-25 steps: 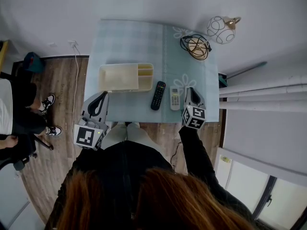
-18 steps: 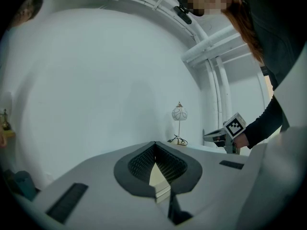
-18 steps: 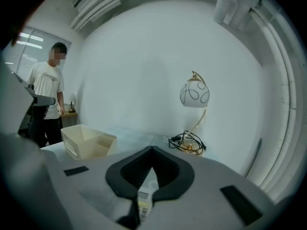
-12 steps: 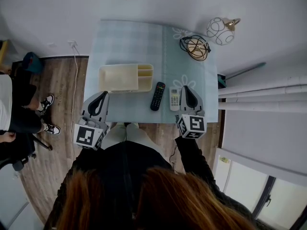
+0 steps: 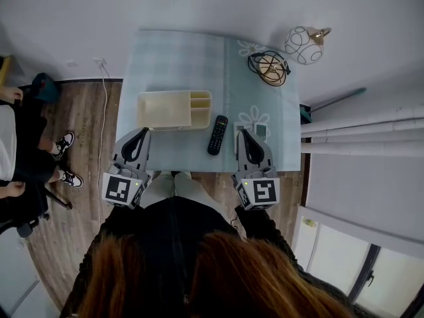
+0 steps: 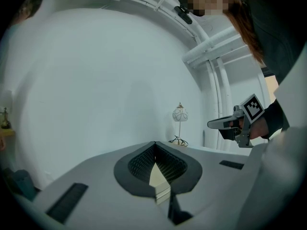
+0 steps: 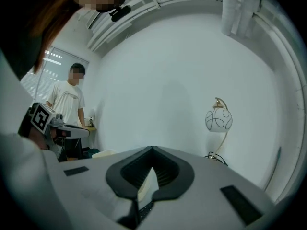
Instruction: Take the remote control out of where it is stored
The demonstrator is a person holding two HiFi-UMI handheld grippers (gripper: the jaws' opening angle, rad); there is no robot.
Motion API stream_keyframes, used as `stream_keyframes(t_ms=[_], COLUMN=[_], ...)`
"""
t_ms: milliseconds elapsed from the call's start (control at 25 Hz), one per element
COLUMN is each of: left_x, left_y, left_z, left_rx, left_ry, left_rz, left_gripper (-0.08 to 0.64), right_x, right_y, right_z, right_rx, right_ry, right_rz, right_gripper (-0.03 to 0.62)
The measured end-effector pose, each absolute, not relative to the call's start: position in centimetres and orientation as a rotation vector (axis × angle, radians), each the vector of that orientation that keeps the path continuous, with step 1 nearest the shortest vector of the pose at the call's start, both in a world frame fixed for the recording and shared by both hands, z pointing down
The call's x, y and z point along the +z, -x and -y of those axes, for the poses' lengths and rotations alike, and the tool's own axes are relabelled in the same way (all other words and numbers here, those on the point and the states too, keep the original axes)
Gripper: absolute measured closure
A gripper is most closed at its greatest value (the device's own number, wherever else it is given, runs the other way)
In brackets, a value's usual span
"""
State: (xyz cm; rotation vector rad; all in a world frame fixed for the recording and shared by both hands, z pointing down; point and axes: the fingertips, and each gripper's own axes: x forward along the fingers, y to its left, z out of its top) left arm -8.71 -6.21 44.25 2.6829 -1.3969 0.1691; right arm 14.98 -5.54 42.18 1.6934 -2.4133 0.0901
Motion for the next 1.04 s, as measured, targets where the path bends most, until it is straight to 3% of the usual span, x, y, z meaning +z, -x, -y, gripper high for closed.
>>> stream_keyframes(t_ms=[1040], left_x=[43.8], left_y=[9.1], left_z=[5.5], left_rx=[0.190], left_ry=[-2.668], left_rz=[1.420], left_gripper=[0.554], right_x=[39.8], right_y=[-12.5], right_z=[4.2], right_rx=[0.077], right_ry=[-1.675], right_rz=[2.486], right_gripper=[0.578])
